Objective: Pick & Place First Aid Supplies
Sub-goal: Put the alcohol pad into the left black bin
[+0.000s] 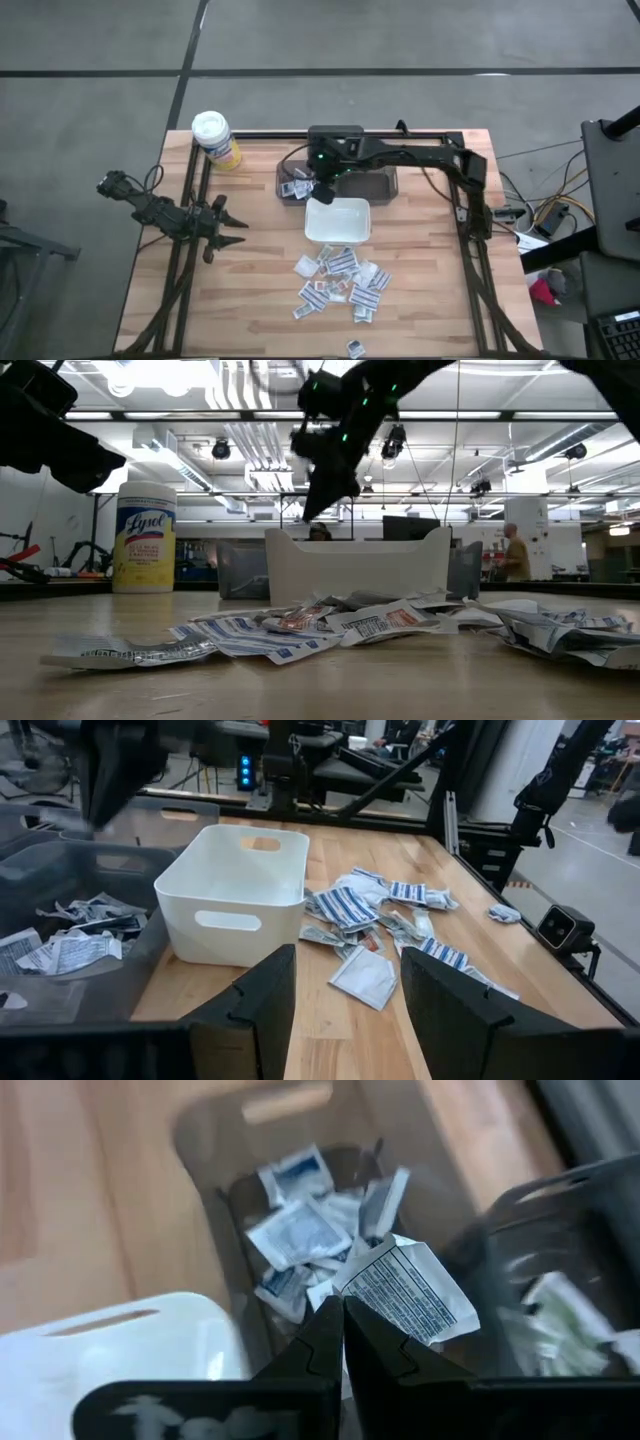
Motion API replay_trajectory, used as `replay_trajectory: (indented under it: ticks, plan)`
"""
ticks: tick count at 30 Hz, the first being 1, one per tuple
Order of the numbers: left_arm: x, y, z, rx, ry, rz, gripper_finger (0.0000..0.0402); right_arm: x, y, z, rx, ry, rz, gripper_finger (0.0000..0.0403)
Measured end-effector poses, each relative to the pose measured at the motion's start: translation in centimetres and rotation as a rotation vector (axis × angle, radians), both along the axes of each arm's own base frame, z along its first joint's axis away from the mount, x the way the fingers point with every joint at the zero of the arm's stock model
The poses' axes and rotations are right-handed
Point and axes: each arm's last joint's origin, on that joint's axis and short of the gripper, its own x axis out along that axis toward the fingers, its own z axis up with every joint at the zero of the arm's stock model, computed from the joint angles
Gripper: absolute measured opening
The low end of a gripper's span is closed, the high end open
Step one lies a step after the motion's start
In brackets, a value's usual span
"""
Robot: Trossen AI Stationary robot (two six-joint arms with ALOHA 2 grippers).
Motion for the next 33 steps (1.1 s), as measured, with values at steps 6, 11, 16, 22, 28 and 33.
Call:
replay_trajectory:
  ticks: [6,11,16,22,28,33]
  plan:
    - [0.0,0.0,0.0,-0.003,0.002,0.002,0.0177,2.0,-1.8,-3.9,0.075,0.067,0.007,0.0008]
    - [0.0,0.0,0.0,-0.017,0.004,0.005,0.0177,3.1,-3.0,-5.5,0.129,0.107,0.01,0.0008]
    - [0.0,0.0,0.0,-0.018,0.004,0.005,0.0177,4.1,-3.8,-6.0,0.134,0.15,0.014,0.0008]
    - [0.0,0.0,0.0,-0.018,0.003,0.008,0.0177,5.2,-4.0,-6.1,0.131,0.172,0.091,0.0014]
    - [0.0,0.0,0.0,-0.017,0.004,0.009,0.0177,5.9,-4.1,-4.8,0.119,0.129,0.102,0.0052]
    - [0.0,0.0,-0.1,-0.017,0.004,0.01,0.0177,6.1,-4.2,-3.6,0.097,0.114,0.11,0.0082]
